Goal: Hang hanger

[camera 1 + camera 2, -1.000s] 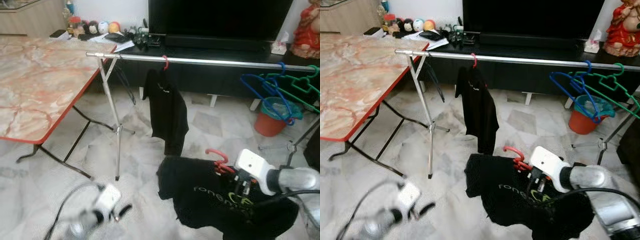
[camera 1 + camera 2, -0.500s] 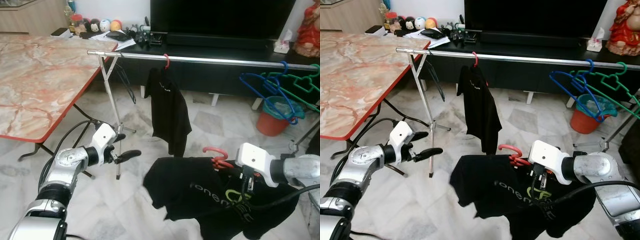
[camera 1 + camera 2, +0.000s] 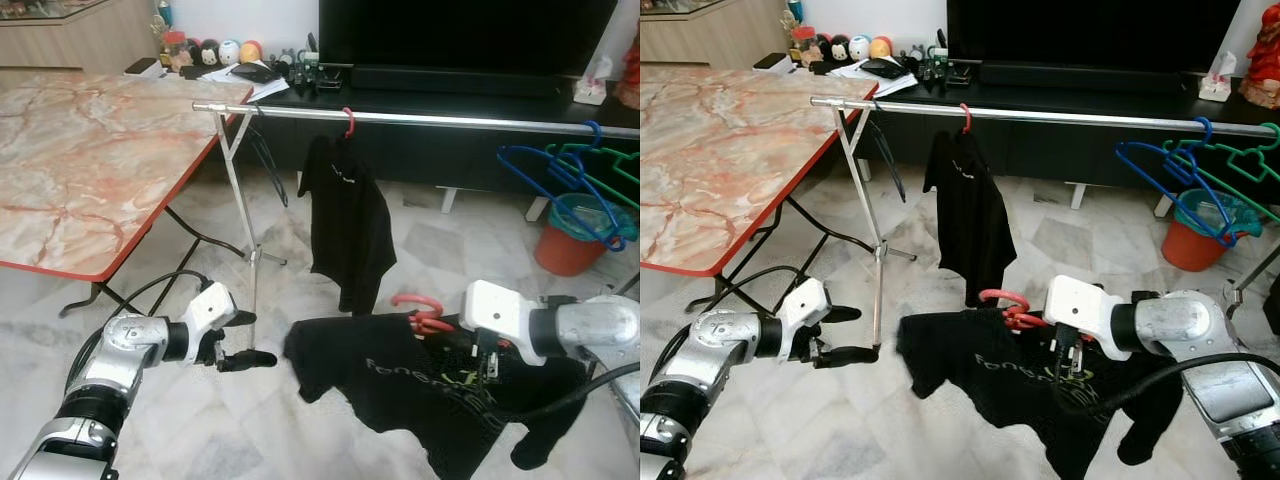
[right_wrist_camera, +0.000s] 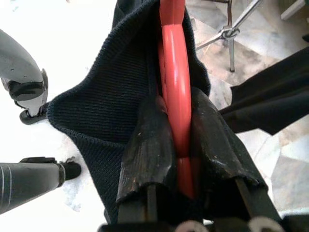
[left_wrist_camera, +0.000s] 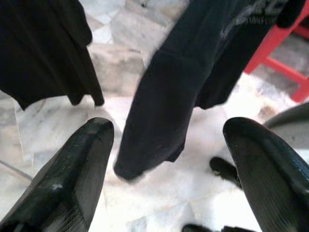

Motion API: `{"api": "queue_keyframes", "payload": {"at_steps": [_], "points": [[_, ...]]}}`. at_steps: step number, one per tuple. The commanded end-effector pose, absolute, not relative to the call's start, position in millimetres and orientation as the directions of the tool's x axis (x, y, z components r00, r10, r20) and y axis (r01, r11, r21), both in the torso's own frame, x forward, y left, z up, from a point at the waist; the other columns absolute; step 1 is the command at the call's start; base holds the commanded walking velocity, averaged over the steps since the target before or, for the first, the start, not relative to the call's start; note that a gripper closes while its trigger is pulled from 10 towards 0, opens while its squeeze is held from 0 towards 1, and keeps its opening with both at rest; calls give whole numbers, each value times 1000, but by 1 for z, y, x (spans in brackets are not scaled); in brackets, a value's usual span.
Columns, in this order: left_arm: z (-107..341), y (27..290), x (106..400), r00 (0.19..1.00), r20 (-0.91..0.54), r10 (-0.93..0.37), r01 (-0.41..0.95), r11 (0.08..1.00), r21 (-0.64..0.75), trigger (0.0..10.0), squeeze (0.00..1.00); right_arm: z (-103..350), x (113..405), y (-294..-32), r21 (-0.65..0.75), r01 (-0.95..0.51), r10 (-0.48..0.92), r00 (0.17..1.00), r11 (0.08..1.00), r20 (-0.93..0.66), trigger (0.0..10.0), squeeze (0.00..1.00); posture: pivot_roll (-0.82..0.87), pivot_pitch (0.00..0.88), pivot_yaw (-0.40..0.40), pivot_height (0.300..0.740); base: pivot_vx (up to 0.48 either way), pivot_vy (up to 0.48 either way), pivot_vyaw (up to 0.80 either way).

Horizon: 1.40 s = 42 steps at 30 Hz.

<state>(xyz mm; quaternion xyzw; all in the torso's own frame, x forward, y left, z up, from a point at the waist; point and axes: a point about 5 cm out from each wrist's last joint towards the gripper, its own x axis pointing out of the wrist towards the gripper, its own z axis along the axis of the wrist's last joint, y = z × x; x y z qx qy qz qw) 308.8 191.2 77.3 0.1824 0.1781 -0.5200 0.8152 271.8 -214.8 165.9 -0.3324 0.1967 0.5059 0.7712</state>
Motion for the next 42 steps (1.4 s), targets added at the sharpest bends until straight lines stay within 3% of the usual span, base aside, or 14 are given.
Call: {"api": "queue_keyframes", "payload": {"at_steps": [1, 6, 9, 10, 12, 14, 19, 20, 21, 23, 27, 34, 42], "points": [[73, 189, 308, 389, -492, -779, 915, 387, 111, 10000, 0, 182, 272, -205, -357, -909, 684, 400, 214, -610, 10000, 0, -139, 21, 44, 740, 0, 0, 0], [66, 184, 306, 393, -488, -779, 912, 400, 95, 10000, 0, 181, 272, -208, -361, -909, 677, 400, 208, -618, 10000, 0, -143, 16, 41, 740, 0, 0, 0], [65, 182, 307, 418, -470, -777, 900, 425, 98, 10000, 0, 184, 277, -206, -375, -891, 696, 439, 256, -568, 10000, 0, -151, 5, 40, 740, 0, 0, 0], [66, 181, 309, 440, -454, -775, 890, 443, 106, 10000, 0, 184, 282, -206, -395, -863, 700, 493, 316, -516, 10000, 0, -151, 0, 38, 740, 0, 0, 0], [66, 181, 310, 448, -449, -773, 886, 450, 110, 10000, 0, 184, 284, -206, -402, -849, 698, 517, 343, -495, 10000, 0, -151, 0, 38, 740, 0, 0, 0], [68, 179, 313, 481, -426, -766, 869, 480, 119, 10000, 0, 177, 286, -207, -378, -819, 686, 570, 431, -453, 10000, 0, -148, 0, 38, 740, 0, 0, 0], [71, 178, 319, 585, -359, -727, 803, 582, 130, 10000, 0, 154, 273, -201, -319, -807, 680, 591, 497, -434, 10000, 0, -149, 0, 35, 740, 0, 0, 0], [71, 178, 320, 620, -334, -710, 776, 619, 124, 10000, 0, 149, 273, -202, -307, -780, 658, 625, 545, -419, 10000, 0, -148, 0, 33, 740, 0, 0, 0], [67, 179, 322, 721, -286, -631, 676, 732, 89, 10000, 0, 135, 279, -208, -278, -647, 540, 754, 710, -375, 10000, 0, -148, 0, 26, 740, 0, 0, 0], [62, 182, 320, 788, -258, -559, 592, 803, 69, 10000, 0, 121, 282, -214, -206, -494, 408, 844, 845, -348, 10000, 0, -149, 0, 23, 740, 0, 0, 0], [46, 189, 311, 873, -249, -419, 436, 900, 16, 10000, 0, 92, 273, -212, -63, -283, 245, 905, 957, -348, 10000, 0, -142, 0, 12, 740, 0, 0, 0], [29, 199, 297, 926, -271, -261, 271, 963, -1, 10000, 0, 65, 261, -197, 33, -27, 37, 941, 999, -337, 10000, 0, -139, 0, 20, 740, 0, 0, 0], [45, 196, 290, 970, -126, -207, 225, 962, 157, 10000, 0, 53, 245, -195, 95, 167, -138, 956, 981, -260, 10000, 0, -134, 0, 15, 740, 0, 0, 0]]}}
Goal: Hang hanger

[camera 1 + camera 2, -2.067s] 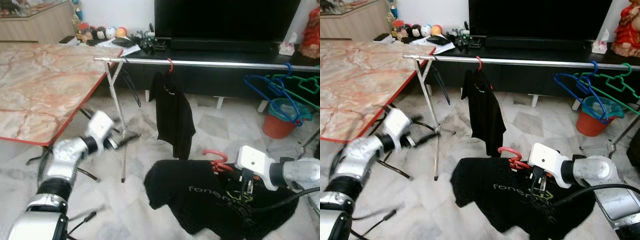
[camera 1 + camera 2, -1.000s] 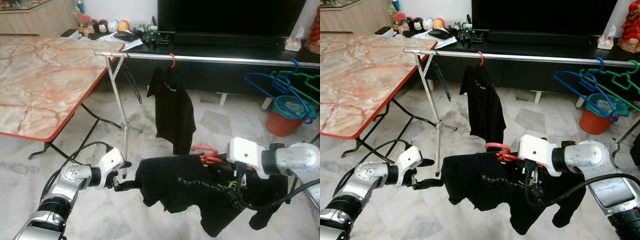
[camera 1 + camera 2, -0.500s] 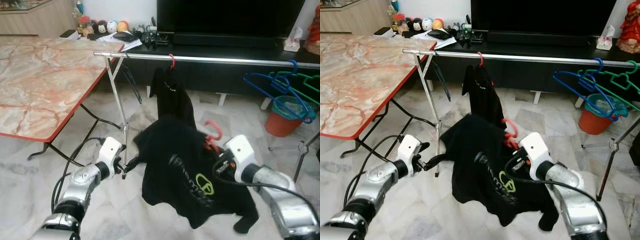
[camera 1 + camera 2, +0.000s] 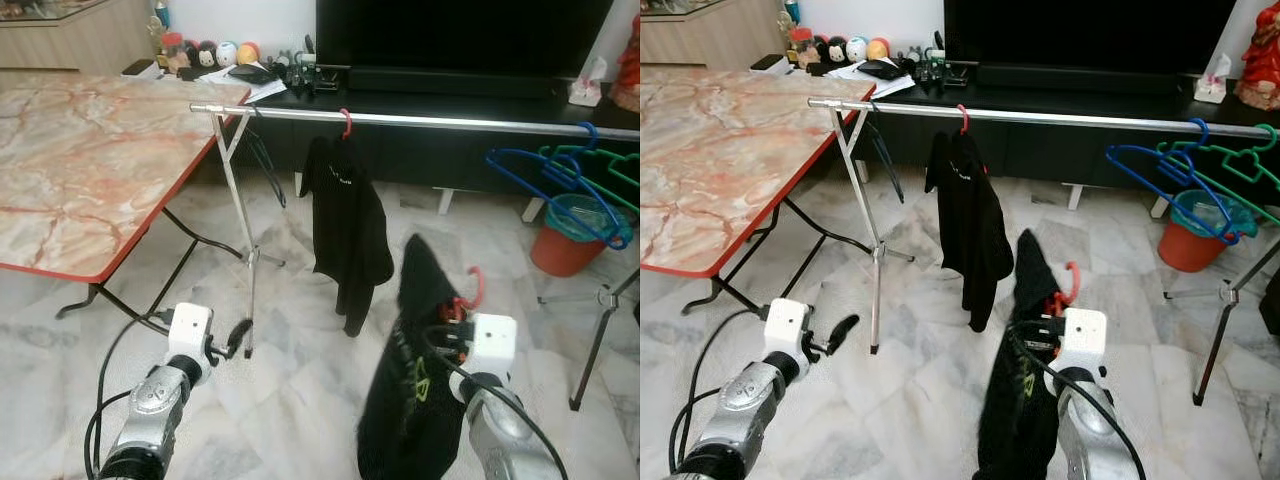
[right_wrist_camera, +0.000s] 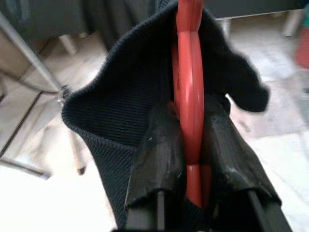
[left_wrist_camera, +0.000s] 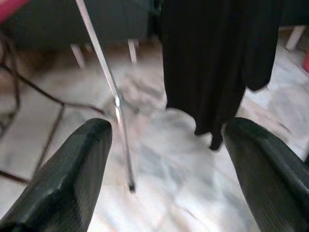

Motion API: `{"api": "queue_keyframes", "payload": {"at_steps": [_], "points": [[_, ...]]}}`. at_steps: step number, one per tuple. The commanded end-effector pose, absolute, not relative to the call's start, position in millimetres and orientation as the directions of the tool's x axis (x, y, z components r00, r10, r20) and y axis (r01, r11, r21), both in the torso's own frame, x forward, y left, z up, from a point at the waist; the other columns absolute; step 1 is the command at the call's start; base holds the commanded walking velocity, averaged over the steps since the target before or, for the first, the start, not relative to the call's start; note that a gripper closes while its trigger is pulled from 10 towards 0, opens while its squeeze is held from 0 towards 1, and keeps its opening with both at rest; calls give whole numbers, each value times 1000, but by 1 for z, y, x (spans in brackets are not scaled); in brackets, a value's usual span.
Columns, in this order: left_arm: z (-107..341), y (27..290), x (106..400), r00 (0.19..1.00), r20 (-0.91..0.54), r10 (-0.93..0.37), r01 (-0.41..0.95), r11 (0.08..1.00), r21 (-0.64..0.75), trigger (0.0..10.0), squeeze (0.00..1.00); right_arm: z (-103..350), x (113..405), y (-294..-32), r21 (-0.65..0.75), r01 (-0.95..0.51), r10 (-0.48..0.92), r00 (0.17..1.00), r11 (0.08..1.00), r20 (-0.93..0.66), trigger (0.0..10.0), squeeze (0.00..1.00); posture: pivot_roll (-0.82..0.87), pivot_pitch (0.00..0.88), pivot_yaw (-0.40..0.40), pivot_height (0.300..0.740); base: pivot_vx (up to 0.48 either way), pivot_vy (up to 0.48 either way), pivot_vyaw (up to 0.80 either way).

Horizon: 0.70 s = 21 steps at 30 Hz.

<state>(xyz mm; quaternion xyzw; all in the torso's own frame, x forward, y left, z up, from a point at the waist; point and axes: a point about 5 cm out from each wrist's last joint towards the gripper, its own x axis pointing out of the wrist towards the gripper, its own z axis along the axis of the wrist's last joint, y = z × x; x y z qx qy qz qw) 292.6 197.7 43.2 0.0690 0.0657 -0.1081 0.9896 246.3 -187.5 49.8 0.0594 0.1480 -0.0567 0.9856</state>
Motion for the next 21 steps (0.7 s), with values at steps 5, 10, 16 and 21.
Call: {"api": "queue_keyframes", "payload": {"at_steps": [5, 10, 16, 21], "points": [[44, 187, 275, 973, -86, -216, 224, 969, 108, 10000, 0, 45, 236, -202, 50, 204, -184, 947, 978, -264, 10000, 0, -125, 0, 12, 740, -102, 0, 0], [48, 177, 274, 975, -62, -215, 219, 972, 86, 10000, 0, 48, 237, -201, 13, 180, -172, 958, 984, -231, 10000, 0, -130, 0, 4, 740, -288, 0, 0], [49, 174, 272, 972, -66, -226, 231, 970, 80, 10000, 0, 52, 240, -200, -21, 165, -165, 963, 986, -215, 10000, 0, -139, 0, 7, 740, -314, 0, 0], [49, 178, 271, 973, -80, -218, 224, 971, 77, 10000, 0, 59, 246, -201, -26, 171, -173, 967, 985, -187, 10000, 0, -140, 0, 8, 740, -328, 0, 0]]}}
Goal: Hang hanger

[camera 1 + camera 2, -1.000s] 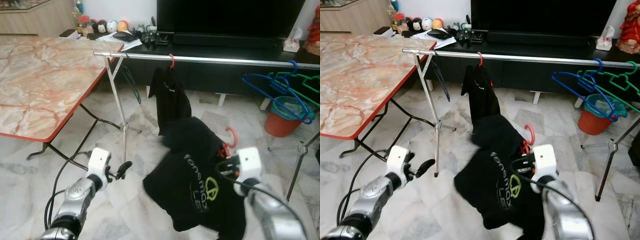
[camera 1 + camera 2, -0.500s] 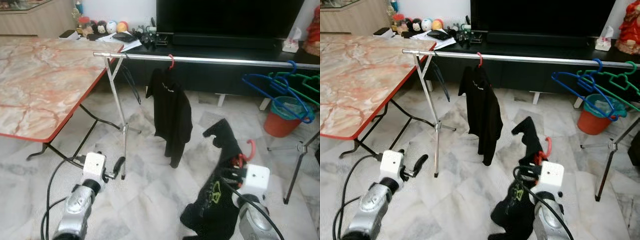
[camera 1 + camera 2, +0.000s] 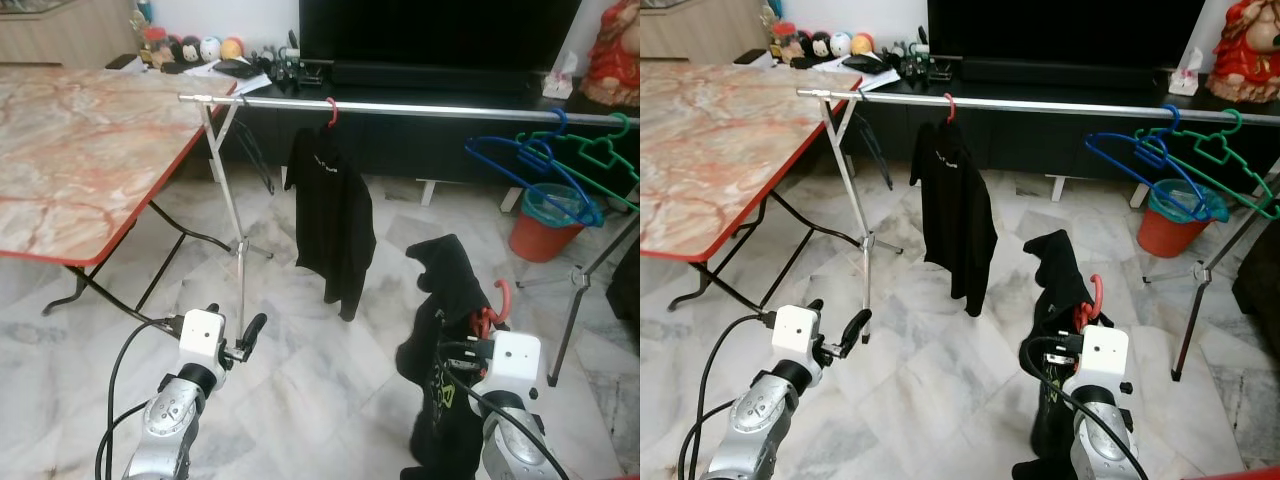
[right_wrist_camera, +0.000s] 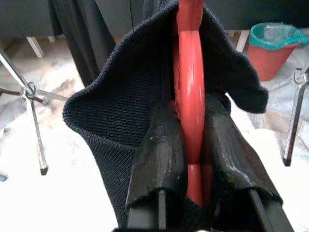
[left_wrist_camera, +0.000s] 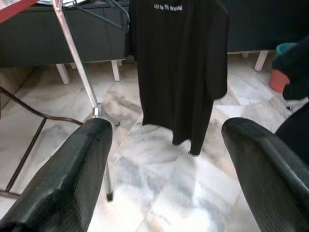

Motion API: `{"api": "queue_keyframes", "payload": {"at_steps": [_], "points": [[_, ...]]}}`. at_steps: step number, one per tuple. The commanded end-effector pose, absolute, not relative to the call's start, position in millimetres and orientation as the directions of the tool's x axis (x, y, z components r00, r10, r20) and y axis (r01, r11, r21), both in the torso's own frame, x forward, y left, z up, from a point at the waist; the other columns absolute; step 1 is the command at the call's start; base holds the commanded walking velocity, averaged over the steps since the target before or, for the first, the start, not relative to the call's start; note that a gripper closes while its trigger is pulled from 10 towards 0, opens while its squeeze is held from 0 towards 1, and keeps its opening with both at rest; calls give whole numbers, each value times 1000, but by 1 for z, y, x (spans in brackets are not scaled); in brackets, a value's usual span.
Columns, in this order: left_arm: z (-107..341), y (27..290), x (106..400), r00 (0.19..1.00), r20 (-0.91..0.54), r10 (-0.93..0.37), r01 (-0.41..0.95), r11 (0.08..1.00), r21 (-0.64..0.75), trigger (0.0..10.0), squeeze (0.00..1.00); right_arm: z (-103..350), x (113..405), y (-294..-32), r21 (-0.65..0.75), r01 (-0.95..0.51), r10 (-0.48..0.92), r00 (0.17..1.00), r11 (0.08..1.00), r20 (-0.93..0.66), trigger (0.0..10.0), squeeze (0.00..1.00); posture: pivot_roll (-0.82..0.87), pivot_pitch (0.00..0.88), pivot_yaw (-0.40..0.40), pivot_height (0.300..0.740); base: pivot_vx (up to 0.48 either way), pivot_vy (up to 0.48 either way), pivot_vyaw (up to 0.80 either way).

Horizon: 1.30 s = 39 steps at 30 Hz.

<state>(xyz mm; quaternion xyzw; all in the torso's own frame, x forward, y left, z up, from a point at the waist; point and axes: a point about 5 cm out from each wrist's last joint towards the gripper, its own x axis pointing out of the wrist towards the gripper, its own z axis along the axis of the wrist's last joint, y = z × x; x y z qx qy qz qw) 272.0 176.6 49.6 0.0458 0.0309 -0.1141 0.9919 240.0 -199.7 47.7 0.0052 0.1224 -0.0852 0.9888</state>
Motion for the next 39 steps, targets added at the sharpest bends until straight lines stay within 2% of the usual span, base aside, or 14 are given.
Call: {"api": "queue_keyframes", "payload": {"at_steps": [1, 13, 23, 28, 34, 39], "points": [[50, 178, 272, 972, -81, -219, 225, 971, 79, 10000, 0, 62, 249, -201, -27, 168, -170, 969, 985, -179, 10000, 0, -138, 0, 7, 740, -326, 0, 0], [55, 179, 276, 972, -82, -220, 226, 971, 74, 10000, 0, 72, 262, -208, -36, 224, -227, 958, 974, -174, 10000, 0, -130, 0, 0, 740, -322, 0, 0], [54, 183, 274, 974, -97, -207, 214, 974, 74, 10000, 0, 69, 264, -207, -32, 234, -235, 948, 972, -216, 10000, 0, -124, 0, -7, 740, -306, 0, -614], [54, 181, 275, 971, -104, -214, 224, 970, 94, 10000, 0, 70, 269, -201, -58, 162, -171, 953, 985, -252, 10000, 0, -126, 0, -8, 740, -107, 0, 0], [55, 175, 277, 961, -124, -246, 258, 961, 100, 10000, 0, 72, 276, -194, -112, -27, -11, 946, 993, -324, 10000, 0, -132, 0, -8, 740, 0, 0, 0], [56, 170, 277, 945, -131, -300, 314, 944, 101, 10000, 0, 81, 280, -195, -125, -78, 35, 948, 989, -316, 10000, 0, -130, 0, -10, 740, 0, 0, 0]]}}
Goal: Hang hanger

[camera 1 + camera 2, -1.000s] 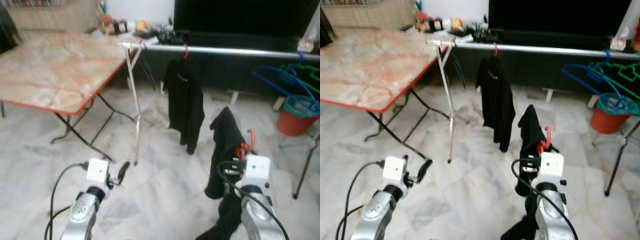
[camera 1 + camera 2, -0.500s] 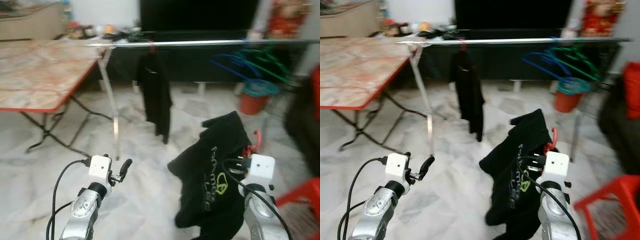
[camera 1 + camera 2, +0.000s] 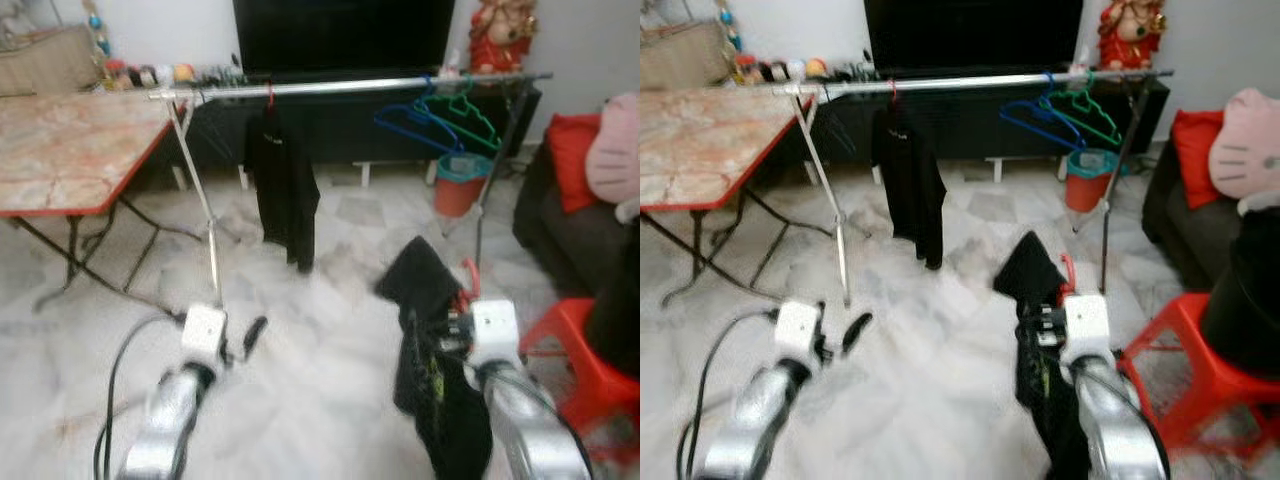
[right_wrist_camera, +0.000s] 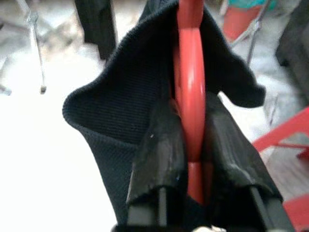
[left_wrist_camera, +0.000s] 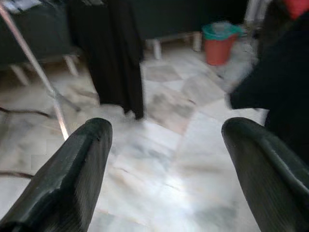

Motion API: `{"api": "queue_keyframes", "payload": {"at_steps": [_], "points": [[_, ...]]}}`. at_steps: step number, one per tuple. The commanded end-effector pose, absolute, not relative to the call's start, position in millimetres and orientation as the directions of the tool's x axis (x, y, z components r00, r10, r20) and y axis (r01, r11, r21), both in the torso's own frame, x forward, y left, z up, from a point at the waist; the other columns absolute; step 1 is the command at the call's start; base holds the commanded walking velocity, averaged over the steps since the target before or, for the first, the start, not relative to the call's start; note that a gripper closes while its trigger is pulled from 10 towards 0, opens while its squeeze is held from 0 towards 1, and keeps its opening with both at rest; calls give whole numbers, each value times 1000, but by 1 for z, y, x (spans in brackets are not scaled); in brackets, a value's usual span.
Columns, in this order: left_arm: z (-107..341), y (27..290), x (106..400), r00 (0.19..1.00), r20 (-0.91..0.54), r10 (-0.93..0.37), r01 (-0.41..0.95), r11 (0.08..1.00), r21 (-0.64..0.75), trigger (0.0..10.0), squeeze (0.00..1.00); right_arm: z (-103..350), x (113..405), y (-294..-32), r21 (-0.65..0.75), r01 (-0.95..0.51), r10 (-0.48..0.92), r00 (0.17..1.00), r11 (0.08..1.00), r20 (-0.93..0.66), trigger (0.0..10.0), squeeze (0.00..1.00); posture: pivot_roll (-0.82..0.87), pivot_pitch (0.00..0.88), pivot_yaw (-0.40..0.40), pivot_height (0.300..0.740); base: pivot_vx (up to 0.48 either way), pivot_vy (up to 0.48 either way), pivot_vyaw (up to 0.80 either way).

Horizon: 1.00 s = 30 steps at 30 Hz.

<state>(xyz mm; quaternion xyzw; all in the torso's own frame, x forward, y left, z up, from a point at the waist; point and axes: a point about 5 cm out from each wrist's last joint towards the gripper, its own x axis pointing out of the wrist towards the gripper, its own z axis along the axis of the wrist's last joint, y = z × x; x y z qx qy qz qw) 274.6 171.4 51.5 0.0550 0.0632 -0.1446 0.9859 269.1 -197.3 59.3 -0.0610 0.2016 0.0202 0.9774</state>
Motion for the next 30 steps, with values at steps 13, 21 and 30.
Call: {"api": "queue_keyframes", "payload": {"at_steps": [13, 21, 30], "points": [[53, 164, 277, 909, -177, -378, 397, 913, 88, 10000, 0, 82, 284, -193, -121, -187, 131, 921, 975, -368, 10000, 0, -126, 0, 2, 740, 0, 0, 0], [44, 157, 280, 737, -341, -584, 657, 738, 154, 10000, 0, 98, 279, -190, -251, -680, 472, 684, 689, -556, 10000, 0, -147, 0, 9, 740, 0, 0, 0], [34, 159, 278, 543, -501, -673, 833, 505, 226, 10000, 0, 125, 277, -219, -288, -859, 529, 492, 423, -691, 10000, 0, -152, 0, -7, 740, 0, 0, 0]]}}
